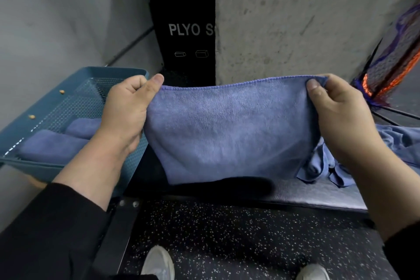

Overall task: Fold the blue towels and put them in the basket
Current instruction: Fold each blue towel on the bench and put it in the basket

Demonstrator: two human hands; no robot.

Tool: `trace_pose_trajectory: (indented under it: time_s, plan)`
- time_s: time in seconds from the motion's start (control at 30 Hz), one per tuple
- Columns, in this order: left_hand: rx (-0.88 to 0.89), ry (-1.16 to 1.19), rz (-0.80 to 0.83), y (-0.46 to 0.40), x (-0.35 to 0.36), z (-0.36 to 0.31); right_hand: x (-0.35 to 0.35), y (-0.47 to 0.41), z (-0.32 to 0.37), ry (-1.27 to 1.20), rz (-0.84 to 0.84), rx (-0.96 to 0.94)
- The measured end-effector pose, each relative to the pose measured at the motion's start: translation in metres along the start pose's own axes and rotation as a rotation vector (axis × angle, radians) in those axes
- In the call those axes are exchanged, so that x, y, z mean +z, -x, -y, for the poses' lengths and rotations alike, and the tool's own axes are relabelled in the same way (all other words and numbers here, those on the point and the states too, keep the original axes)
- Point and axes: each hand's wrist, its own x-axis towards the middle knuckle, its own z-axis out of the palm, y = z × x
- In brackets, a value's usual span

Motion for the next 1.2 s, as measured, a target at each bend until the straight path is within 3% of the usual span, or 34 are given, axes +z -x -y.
trace_pose_trajectory:
  time_s: [0.13,0.27,0.4,0.5,0.57,0.67,0.73,0.83,0.97,1.1,1.2]
  plan:
    - [-0.135,-0.005,0.038,-0.005,-0.005,-0.004,0.002,0.001,0.006,-0.117,-0.013,0.032]
    - [-0.152,-0.158,0.012,-0.032,0.006,0.014,0.022,-0.025,-0.012,-0.077,-0.001,0.062]
    - [-0.221,-0.274,-0.087,-0.076,0.02,0.06,0.059,-0.074,-0.059,0.141,0.066,0.144]
    - [-0.225,-0.491,-0.053,-0.083,0.032,0.088,0.079,-0.087,-0.092,0.511,0.282,0.234]
    - [-0.135,-0.604,0.042,-0.061,0.04,0.103,0.084,-0.076,-0.101,0.577,0.294,0.186]
    - [0.058,-0.85,0.39,-0.009,0.052,0.137,0.092,-0.039,-0.099,0.562,0.32,0.007]
    - [0.124,-1.094,0.636,0.022,0.058,0.157,0.096,-0.009,-0.1,0.595,0.465,-0.093]
    - [0.077,-1.297,0.831,0.052,0.06,0.171,0.101,0.025,-0.116,0.662,0.777,-0.163]
    - [0.07,-1.362,0.896,0.055,0.052,0.176,0.095,0.046,-0.149,0.84,0.986,-0.281]
    - [0.084,-1.367,0.937,0.049,0.046,0.175,0.08,0.053,-0.162,0.887,0.982,-0.357]
    - [0.127,-1.371,0.884,0.052,0.033,0.176,0.067,0.061,-0.163,0.757,0.932,-0.422]
